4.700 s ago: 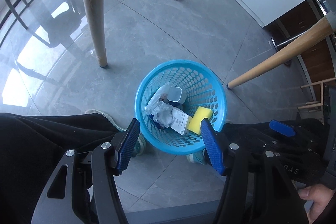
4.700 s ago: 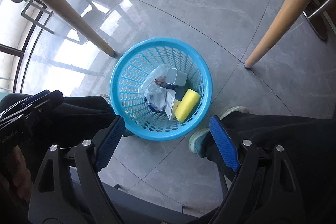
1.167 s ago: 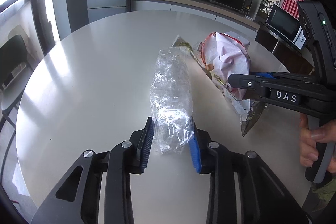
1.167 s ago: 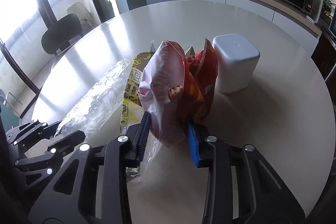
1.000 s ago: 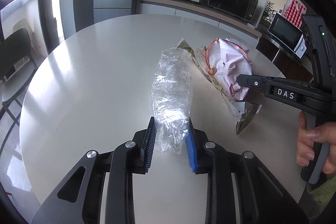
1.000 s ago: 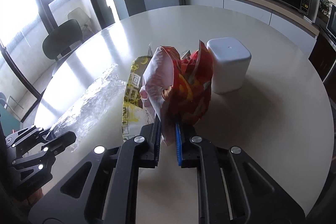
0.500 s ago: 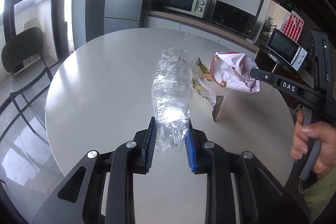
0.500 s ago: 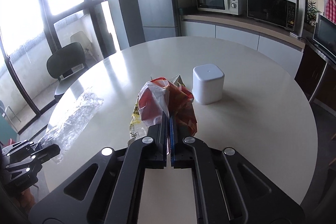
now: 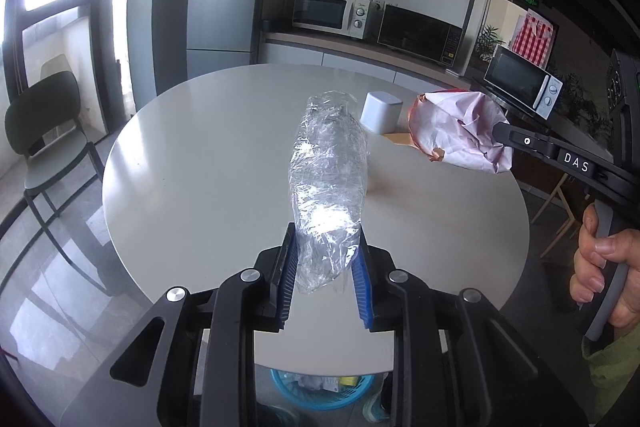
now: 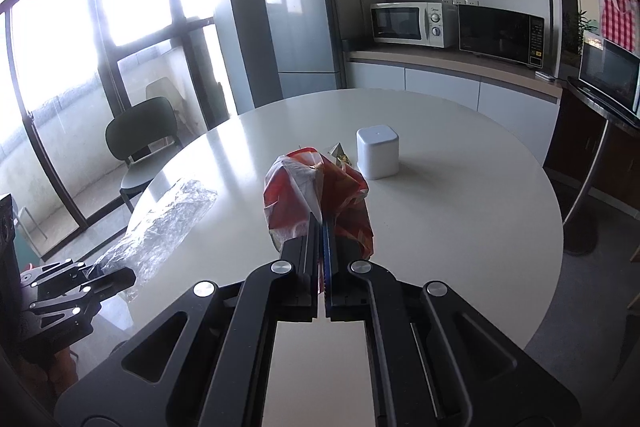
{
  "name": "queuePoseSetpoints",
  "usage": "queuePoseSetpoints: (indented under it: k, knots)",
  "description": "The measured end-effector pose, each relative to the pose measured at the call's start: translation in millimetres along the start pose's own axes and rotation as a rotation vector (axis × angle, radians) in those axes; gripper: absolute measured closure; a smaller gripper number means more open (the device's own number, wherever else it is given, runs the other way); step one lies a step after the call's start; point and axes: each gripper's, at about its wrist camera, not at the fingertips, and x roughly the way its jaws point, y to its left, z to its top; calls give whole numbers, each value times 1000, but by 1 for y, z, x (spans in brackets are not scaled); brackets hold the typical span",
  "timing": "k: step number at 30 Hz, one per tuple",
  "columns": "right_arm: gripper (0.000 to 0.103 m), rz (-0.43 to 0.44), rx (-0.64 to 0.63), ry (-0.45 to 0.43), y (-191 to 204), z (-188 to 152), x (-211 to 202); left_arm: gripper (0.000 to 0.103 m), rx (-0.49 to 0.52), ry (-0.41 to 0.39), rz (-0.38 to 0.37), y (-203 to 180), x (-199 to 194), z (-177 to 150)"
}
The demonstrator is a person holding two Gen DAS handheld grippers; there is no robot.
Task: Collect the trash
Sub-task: 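Carry the plastic wrap and red wrapper down over the wastebasket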
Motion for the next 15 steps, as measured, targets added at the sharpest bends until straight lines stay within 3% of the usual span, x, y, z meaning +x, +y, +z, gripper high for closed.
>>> queuePoseSetpoints:
  k: [15]
  knots:
    - [102, 26, 4, 11, 2, -57, -76, 79, 36, 3, -74, -17, -49, -34]
